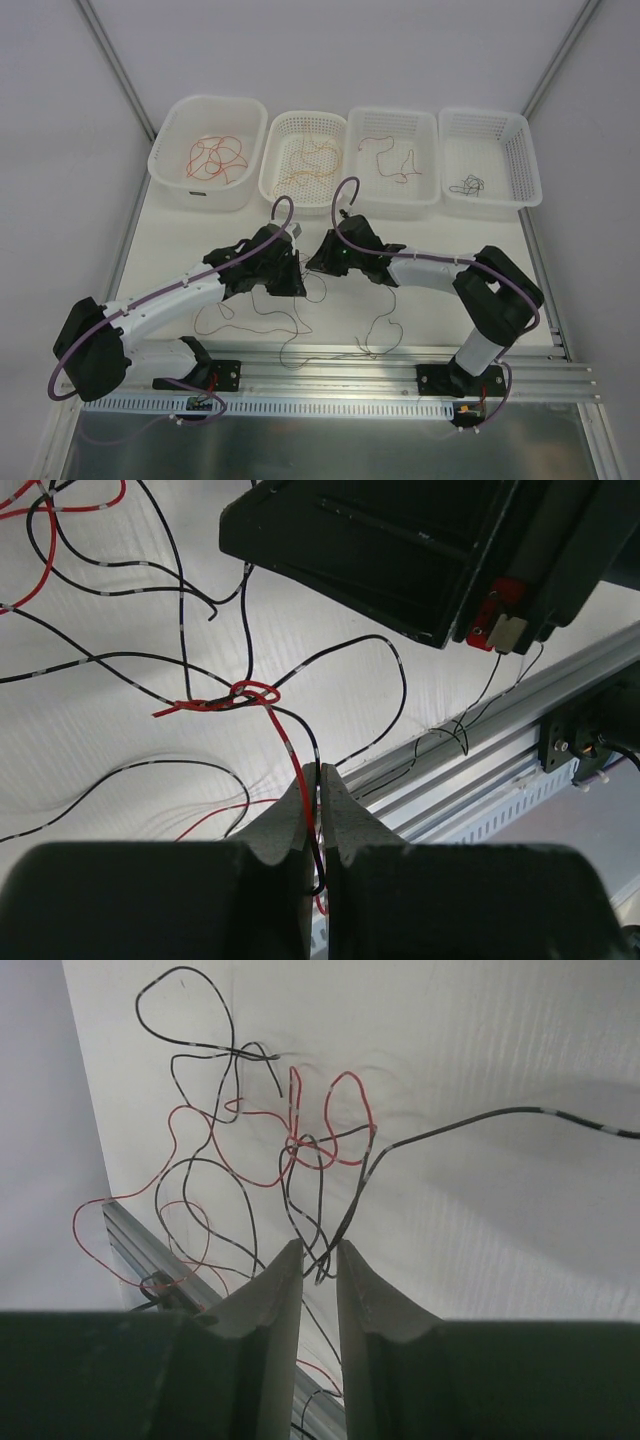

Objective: Untangle the cables

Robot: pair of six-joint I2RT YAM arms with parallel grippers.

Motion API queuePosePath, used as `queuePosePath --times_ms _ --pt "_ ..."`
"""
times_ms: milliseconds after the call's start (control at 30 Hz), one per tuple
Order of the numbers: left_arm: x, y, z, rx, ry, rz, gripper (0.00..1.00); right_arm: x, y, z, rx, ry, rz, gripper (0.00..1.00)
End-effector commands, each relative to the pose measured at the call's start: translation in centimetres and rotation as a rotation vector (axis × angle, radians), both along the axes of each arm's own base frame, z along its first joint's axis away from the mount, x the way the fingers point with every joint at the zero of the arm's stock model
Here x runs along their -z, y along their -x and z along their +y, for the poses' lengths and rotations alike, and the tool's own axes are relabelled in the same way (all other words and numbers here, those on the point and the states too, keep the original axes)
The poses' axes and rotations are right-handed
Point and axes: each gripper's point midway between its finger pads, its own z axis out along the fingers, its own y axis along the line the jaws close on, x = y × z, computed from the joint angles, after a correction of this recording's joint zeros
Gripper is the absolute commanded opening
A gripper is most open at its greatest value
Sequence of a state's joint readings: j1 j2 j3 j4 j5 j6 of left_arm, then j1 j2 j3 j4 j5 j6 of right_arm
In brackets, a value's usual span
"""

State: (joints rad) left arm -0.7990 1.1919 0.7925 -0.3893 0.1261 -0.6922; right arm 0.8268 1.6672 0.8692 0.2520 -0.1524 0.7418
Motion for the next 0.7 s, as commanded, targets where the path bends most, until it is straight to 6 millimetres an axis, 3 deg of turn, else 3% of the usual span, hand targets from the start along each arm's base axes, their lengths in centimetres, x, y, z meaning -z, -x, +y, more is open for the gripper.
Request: queuePosePath --times_ms 0,133,200,267,433,467,667 --pt "-1.3 -0.4 -0.6 0.010 0.027 -0.043 0.00 1.0 -0.3 -0.2 0.018 0.023 -0.016 0.22" --pt "-0.7 -0.6 0.5 -0.020 -0.007 -0.060 0.00 2.6 -0.1 -2.4 0.043 0.138 -0.005 0.01" --pt "-0.3 -0.9 1.5 -0.049 -0.047 -0.077 0.00 3.0 -0.4 -3.8 0.067 0.169 -0.007 0.01" --pt "0.2 -1.4 3.8 -0.115 -0.139 -0.100 0.00 2.7 -0.8 -5.9 0.092 0.201 -0.013 0.01" --pt "0.9 -2.7 9.4 -0.281 -0.252 -0.083 0.00 1.4 -1.6 -12.0 0.153 0.334 -0.029 0.01" --pt "1.4 -2.6 10.5 -0.306 -0.268 -0.070 0.00 0.0 -2.3 -13.5 0.167 0.339 -0.068 0.01" --pt "1.7 -3.7 16.2 -0.513 -0.310 -0.072 0.00 -4.1 -2.8 -19.9 0.208 0.427 -0.120 0.01"
